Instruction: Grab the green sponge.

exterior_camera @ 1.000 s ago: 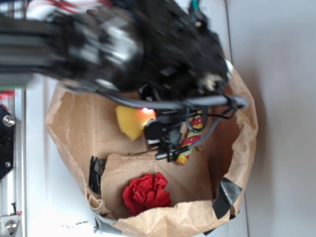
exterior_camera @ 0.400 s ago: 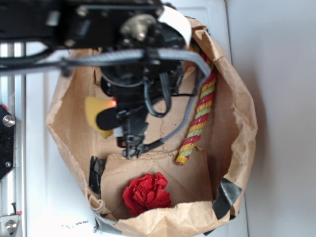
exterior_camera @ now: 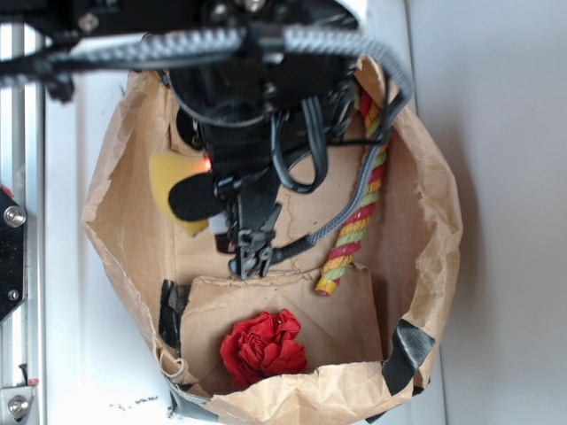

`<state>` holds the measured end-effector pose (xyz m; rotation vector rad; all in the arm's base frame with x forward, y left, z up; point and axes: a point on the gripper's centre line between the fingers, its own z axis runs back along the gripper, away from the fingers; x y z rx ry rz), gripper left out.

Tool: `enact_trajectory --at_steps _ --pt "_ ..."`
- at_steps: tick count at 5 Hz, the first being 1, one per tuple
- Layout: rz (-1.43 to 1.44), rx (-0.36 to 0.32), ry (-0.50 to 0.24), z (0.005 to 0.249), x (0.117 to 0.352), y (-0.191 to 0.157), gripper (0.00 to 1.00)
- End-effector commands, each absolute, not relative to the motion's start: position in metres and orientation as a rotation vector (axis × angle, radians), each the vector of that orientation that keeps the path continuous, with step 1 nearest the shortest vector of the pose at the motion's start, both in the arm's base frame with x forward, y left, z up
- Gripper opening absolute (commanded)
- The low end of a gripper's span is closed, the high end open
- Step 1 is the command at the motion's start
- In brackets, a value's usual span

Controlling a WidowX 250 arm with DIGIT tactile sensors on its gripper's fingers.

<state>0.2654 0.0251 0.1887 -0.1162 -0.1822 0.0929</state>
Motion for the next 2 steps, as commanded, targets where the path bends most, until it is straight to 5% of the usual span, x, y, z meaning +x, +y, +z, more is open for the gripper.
enact_trajectory --at_steps 1,2 --pt "0.083 -0.068 -0.241 0.2175 0.2666 0.0144 0.0" --pt "0.073 -0.06 -0.238 0.2154 0.2663 0.0108 0.0"
